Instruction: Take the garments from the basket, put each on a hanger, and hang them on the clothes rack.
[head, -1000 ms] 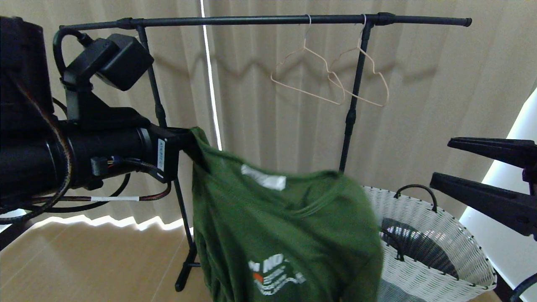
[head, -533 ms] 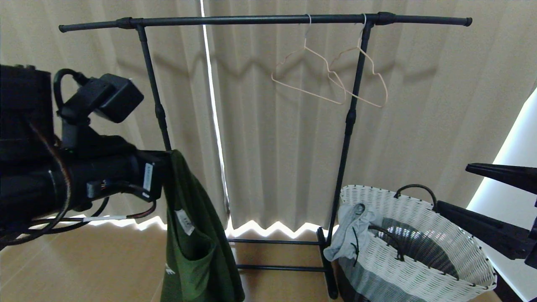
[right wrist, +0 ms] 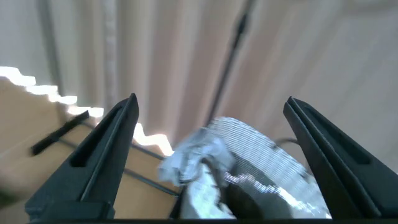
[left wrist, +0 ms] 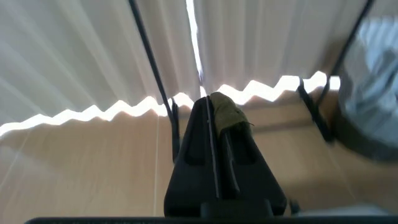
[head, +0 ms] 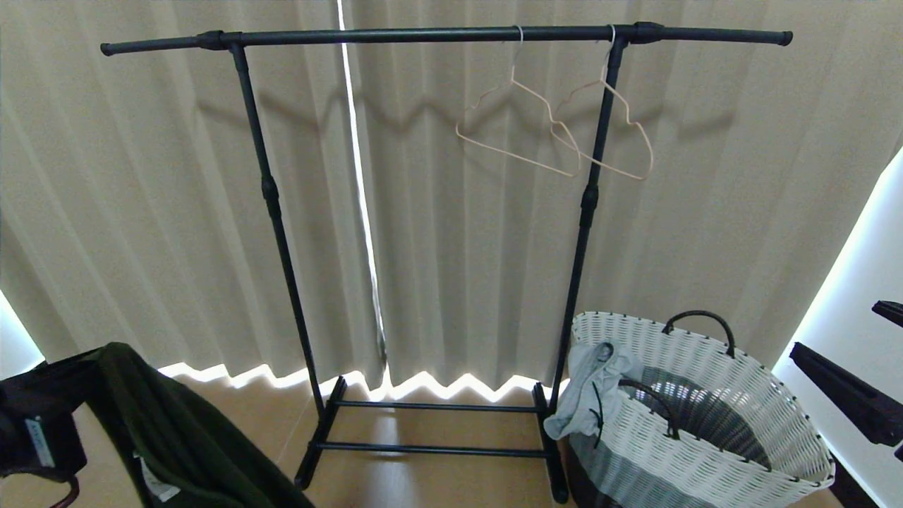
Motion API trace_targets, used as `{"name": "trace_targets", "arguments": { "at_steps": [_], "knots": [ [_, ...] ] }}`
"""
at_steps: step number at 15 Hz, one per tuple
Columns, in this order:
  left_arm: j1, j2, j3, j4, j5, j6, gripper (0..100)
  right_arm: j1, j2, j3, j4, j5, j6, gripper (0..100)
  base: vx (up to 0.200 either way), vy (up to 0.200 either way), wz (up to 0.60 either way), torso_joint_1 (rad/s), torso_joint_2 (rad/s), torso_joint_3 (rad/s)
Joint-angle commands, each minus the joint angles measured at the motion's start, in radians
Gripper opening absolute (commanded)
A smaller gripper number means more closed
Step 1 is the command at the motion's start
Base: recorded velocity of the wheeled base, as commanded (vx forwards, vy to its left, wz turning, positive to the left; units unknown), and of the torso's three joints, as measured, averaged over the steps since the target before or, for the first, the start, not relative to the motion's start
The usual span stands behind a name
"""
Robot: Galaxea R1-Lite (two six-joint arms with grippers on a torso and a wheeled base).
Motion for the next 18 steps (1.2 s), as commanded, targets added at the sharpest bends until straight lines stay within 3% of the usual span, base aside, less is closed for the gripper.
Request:
{"name": "trace_targets", "arguments": {
  "at_steps": [1, 7, 11, 18],
  "knots": [
    [0.022, -0.092, 0.081, -0.044, -0.004, 0.007, 0, -0.048, 0.078, -0.028, -0.009, -0.022, -0.001, 100, 0.0, 0.0, 0.0, 0.0, 0.0, 0.0],
    [0.017, -0.101, 0.116, -0.054, -0.01, 0.055, 0, -0.072, 0.118, -0.001, -0.036, -0.018, -0.005, 100, 0.0, 0.0, 0.0, 0.013, -0.05, -0.036],
    [0.012, -0.107, 0.122, -0.123, -0.047, 0.055, 0, -0.075, 0.115, -0.001, -0.038, -0.021, -0.005, 100, 0.0, 0.0, 0.0, 0.144, -0.4, -0.254],
    [0.012, -0.136, 0.125, -0.127, -0.053, 0.055, 0, -0.075, 0.092, 0.001, -0.032, -0.022, -0.007, 100, 0.0, 0.0, 0.0, 0.187, -0.46, -0.28]
  ]
}}
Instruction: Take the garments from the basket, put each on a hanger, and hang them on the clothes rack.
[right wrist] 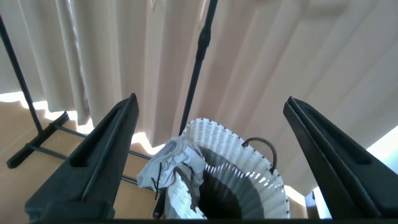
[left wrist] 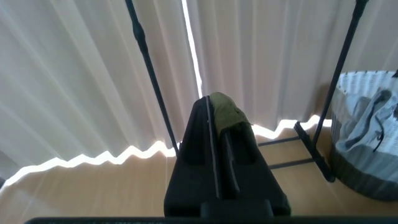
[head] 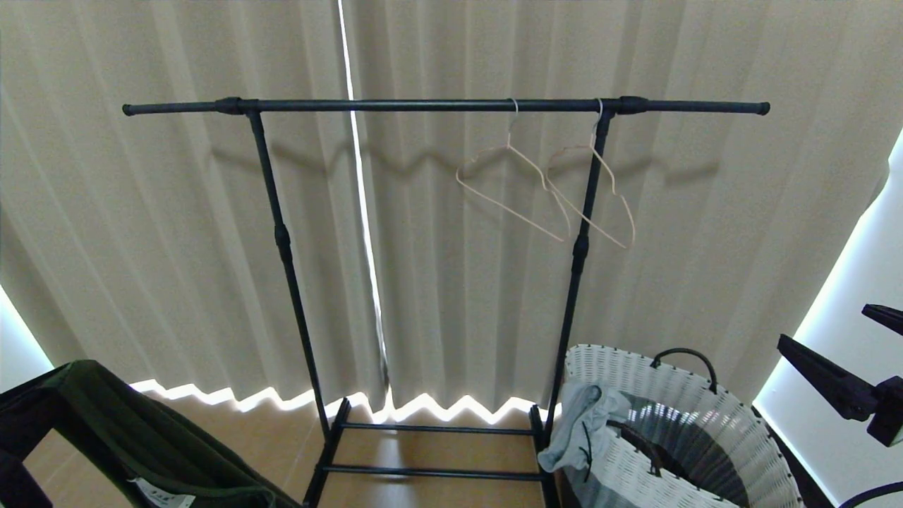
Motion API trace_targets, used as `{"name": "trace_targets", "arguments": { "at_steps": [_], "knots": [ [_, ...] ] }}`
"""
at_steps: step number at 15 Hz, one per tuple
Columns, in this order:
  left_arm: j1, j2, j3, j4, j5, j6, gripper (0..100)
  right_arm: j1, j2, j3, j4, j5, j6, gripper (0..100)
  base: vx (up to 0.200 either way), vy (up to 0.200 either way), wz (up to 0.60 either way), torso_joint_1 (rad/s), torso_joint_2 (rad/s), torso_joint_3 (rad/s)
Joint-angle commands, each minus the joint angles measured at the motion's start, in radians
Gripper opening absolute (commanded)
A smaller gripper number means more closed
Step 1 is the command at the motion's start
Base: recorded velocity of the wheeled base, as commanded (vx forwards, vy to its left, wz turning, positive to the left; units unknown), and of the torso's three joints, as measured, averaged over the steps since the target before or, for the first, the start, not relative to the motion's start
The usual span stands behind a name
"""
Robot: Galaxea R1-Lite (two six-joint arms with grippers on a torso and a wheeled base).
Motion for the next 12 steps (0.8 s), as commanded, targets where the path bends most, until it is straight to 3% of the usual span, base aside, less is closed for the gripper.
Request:
{"name": "trace_targets", "arguments": {
  "at_steps": [1, 10, 12],
  "knots": [
    [-0.001, -0.009, 0.0, 0.0, 0.0, 0.0, 0, 0.0, -0.009, 0.001, 0.001, 0.0, -0.001, 100, 0.0, 0.0, 0.0, 0.203, -0.47, -0.271],
    [0.0, -0.003, -0.003, 0.004, 0.0, -0.004, 0, 0.002, -0.069, 0.035, -0.007, 0.003, -0.002, 100, 0.0, 0.0, 0.0, 0.21, -0.47, -0.259],
    [0.002, -0.002, -0.002, 0.006, 0.0, -0.004, 0, 0.002, -0.086, 0.036, -0.002, 0.004, -0.004, 100, 0.2, 0.0, 0.0, 0.044, -0.1, -0.056]
  ]
}}
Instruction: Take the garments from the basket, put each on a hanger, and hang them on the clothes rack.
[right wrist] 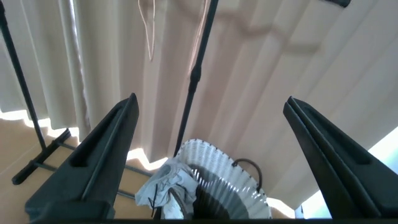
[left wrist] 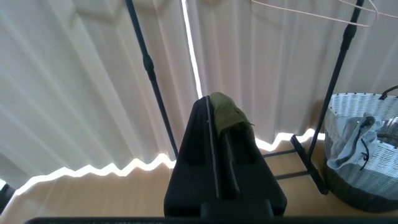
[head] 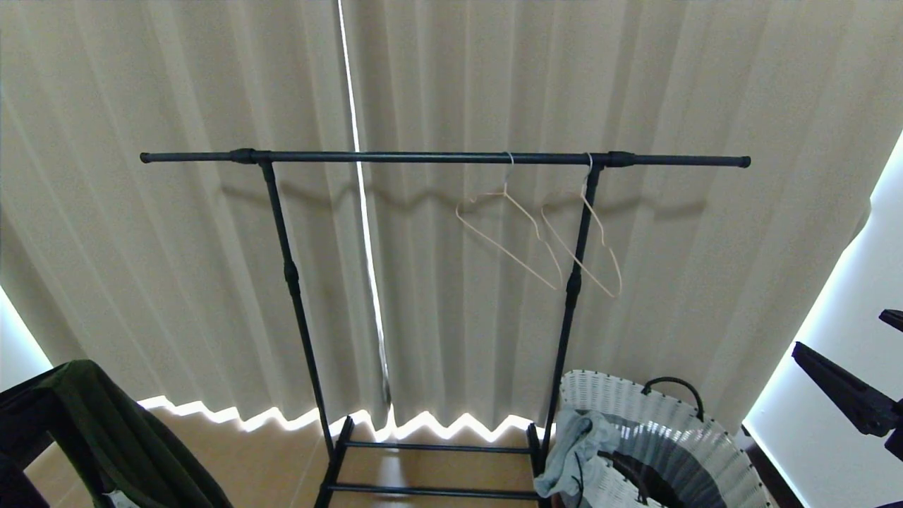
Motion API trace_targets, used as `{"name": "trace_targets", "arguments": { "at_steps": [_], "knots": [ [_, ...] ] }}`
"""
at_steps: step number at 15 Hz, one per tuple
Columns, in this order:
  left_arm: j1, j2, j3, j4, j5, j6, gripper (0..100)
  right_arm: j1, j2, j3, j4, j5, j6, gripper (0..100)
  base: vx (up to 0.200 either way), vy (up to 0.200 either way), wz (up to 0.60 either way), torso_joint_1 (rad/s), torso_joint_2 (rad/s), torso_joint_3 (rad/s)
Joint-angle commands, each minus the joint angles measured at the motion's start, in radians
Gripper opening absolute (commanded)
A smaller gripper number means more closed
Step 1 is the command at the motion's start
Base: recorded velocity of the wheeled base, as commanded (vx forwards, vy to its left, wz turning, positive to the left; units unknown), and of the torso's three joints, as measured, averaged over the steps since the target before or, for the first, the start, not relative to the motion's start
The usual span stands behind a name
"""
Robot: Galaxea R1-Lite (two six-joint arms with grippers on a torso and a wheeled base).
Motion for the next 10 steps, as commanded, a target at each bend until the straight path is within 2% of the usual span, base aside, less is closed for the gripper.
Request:
{"name": "trace_targets", "arguments": {
  "at_steps": [1, 10],
  "knots": [
    [0.0, 0.004, 0.002, 0.0, 0.001, 0.0, 0, 0.001, -0.026, 0.003, 0.003, 0.001, -0.001, 100, 0.2, 0.0, 0.0, 0.012, -0.05, -0.017],
    [0.0, 0.001, 0.005, 0.0, -0.001, 0.0, 0, 0.001, -0.026, 0.026, 0.005, 0.001, -0.014, 100, 0.2, 0.0, 0.0, 0.006, 0.0, -0.003]
  ]
}}
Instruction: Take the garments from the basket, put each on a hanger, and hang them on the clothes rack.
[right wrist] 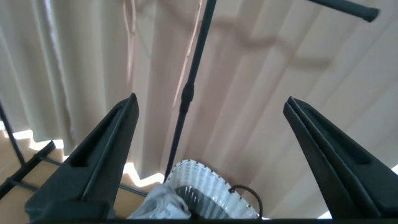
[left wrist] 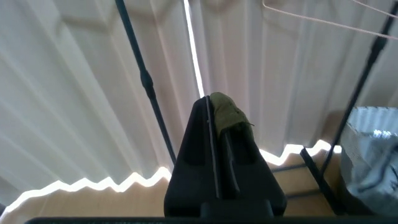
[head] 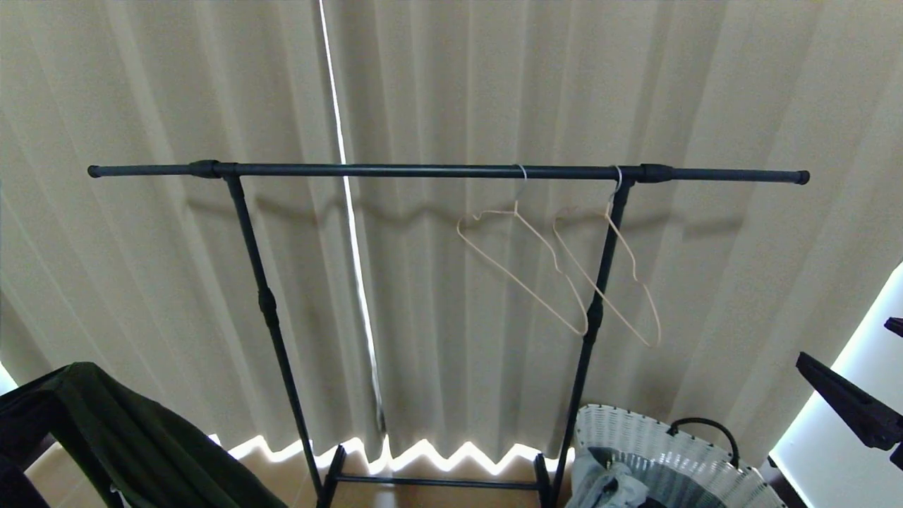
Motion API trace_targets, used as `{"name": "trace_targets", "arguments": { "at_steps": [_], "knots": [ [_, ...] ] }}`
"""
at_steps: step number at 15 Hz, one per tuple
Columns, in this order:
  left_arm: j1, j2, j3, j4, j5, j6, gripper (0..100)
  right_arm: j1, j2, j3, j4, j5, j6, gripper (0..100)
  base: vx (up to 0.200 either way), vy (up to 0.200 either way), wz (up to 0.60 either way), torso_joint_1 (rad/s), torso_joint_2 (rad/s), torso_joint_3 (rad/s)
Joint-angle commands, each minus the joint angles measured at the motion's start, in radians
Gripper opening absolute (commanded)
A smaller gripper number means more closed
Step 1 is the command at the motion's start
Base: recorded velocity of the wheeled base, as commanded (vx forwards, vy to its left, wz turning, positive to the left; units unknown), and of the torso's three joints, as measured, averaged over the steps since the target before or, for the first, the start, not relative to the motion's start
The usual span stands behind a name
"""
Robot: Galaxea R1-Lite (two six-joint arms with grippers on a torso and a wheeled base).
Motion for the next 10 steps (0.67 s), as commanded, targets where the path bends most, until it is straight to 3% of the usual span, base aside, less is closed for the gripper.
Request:
{"name": "trace_targets", "arguments": {
  "at_steps": [1, 7, 9, 10],
  "knots": [
    [0.0, 0.002, 0.0, 0.0, 0.0, 0.0, 0, 0.0, 0.002, 0.005, -0.001, 0.0, 0.0, 100, 0.2, 0.0, 0.0, -0.002, 0.0, -0.007],
    [-0.003, 0.0, 0.001, -0.002, 0.0, 0.002, 0, 0.005, 0.002, 0.022, 0.003, 0.0, 0.0, 100, 0.2, 0.0, 0.0, 0.003, 0.0, 0.0],
    [-0.003, -0.003, 0.016, -0.006, -0.018, 0.002, 0, 0.01, 0.0, 0.032, 0.012, 0.002, 0.0, 100, 0.0, 0.0, 0.0, 0.0, 0.0, 0.0],
    [-0.001, -0.021, 0.032, -0.011, -0.05, -0.004, 0, 0.008, 0.013, 0.005, 0.102, -0.001, 0.003, 100, 0.0, 0.0, 0.0, 0.0, 0.0, 0.0]
  ]
}}
